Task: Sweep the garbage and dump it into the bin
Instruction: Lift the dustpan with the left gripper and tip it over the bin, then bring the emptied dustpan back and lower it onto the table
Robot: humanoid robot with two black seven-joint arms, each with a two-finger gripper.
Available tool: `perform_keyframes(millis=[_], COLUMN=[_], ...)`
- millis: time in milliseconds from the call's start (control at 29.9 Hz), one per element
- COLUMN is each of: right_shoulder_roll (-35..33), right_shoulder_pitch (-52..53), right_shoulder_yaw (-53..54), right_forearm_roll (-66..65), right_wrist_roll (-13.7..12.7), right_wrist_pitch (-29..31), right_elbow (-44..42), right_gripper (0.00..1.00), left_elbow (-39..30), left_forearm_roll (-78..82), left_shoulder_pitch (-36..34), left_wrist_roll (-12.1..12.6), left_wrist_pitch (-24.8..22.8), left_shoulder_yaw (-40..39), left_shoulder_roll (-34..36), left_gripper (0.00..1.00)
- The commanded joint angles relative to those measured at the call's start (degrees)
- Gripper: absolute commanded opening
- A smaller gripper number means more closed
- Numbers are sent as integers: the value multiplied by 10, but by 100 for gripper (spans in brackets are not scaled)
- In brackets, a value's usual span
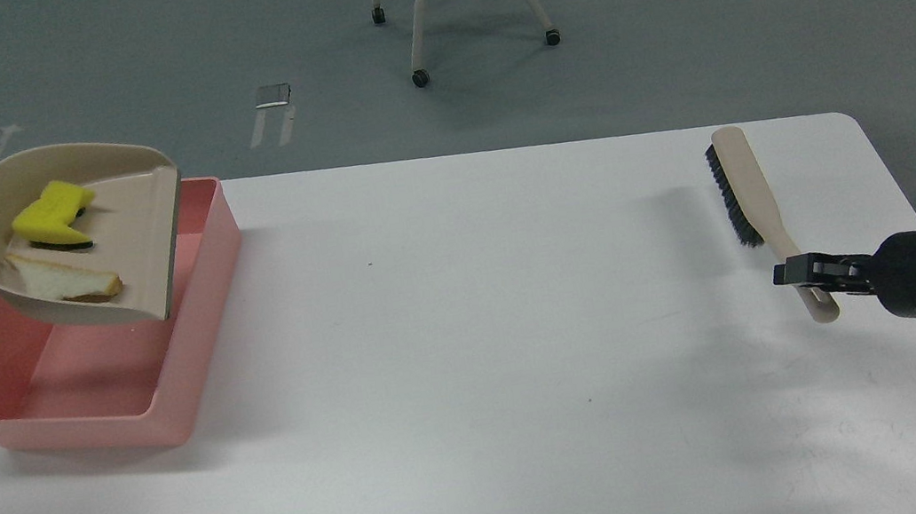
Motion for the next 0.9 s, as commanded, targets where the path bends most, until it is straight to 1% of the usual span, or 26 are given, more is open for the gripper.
perform_keyframes(millis=[0, 33, 100, 134, 234, 268, 334, 401, 502, 569, 736, 870], right_shoulder_roll=[-1, -1, 1, 1, 3, 5, 6, 12, 17, 20, 20, 20], right_shoulder_pitch=[-1, -1, -1, -1, -1, -2, -3, -4, -5, -5, -5, -5], right_shoulder_yaw=[0, 0, 0, 0, 0, 0, 0, 0, 1, 4, 11, 13], right_forearm_roll=[0, 0, 1, 1, 0, 0, 0, 0, 0, -1, 0, 0], right_wrist_roll=[1, 1, 1, 1, 1, 1, 1, 1, 1, 0, 1, 1], right_wrist_pitch=[0, 0, 0, 0, 0, 0, 0, 0, 0, 0, 0, 0], right_elbow=[0, 1, 1, 1, -1, -1, -1, 0, 1, 0, 0, 3], right_gripper=[3, 3, 3, 3, 3, 3, 3, 3, 3, 3, 3, 3], left_elbow=[18, 18, 17, 17, 10, 6, -11, -35, -79, -99, -131, -131], left_forearm_roll=[60, 75, 147, 147, 215, 233, 258, 291, 340, 355, 381, 376], left_shoulder_pitch=[-6, -6, -18, -18, -46, -53, -65, -87, -133, -143, -144, -143], left_wrist_roll=[0, 0, 0, 0, 0, 0, 0, 0, 0, 0, 0, 0], left_wrist_pitch=[2, 7, 31, 31, 50, 63, 86, 95, 96, 97, 97, 97], left_shoulder_yaw=[-5, -6, -11, -11, -10, -11, -10, -11, -10, -10, -10, -2], left_shoulder_roll=[-1, 0, 5, 5, 10, 12, 26, 45, 65, 78, 102, 101], left_gripper=[8, 8, 8, 8, 8, 8, 8, 8, 8, 8, 8, 8])
